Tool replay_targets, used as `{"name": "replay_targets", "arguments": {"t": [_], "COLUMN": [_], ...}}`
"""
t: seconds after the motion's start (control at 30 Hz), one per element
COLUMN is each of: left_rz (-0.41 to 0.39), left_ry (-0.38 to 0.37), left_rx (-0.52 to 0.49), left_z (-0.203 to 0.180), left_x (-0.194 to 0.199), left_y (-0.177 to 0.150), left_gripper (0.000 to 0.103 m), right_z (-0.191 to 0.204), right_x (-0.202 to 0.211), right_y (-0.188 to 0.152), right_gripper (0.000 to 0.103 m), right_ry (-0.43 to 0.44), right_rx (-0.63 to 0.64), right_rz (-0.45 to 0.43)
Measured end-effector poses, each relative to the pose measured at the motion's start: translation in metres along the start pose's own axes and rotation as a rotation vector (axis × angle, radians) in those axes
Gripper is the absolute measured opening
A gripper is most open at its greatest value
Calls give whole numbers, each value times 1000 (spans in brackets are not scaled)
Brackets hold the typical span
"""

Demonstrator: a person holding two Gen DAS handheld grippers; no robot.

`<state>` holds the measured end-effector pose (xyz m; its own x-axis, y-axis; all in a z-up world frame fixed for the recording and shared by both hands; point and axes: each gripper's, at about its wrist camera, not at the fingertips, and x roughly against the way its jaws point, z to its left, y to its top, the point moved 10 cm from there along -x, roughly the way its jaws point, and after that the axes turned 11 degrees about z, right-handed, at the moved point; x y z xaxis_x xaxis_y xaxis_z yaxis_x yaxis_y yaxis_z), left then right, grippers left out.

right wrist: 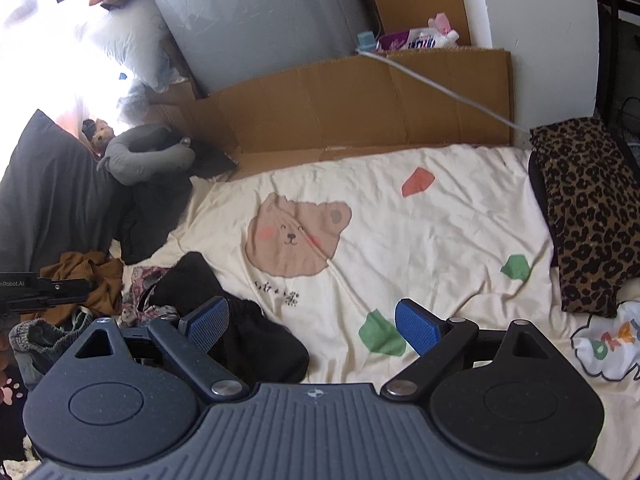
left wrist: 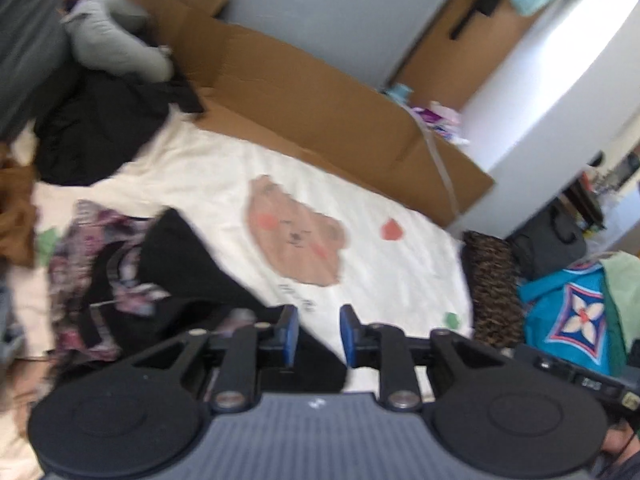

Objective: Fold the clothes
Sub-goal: 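Pull the black floral-lined garment out of the pile with the left gripper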

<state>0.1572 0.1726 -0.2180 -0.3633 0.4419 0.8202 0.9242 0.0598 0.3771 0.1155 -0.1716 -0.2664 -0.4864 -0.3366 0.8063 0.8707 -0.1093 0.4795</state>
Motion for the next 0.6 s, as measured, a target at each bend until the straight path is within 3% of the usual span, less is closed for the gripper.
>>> {"name": "replay_targets", "arguments": {"t": [0.2,0.27,0.3,0.6], "left_rz": [6,23,36,143], "left_ry": [93,101,105,107], "left_rx": [99,102,98,55], "left_z": [59,66,68,70], "left_x": [-3,-10,-15,-73], "left_y": [-14,-21,-25,-65], "left_gripper": [42,57,59,52], "right_z": [9,13,14,10], "right_x": [-16,-22,-24,-38], "right_y": [-13,-17,-18,-26], "right_gripper": [94,94,94,94], "right_ry": [7,7,7,-7], "right_rx": [21,31,34,37], "right_rz": [42,57,62,106]}}
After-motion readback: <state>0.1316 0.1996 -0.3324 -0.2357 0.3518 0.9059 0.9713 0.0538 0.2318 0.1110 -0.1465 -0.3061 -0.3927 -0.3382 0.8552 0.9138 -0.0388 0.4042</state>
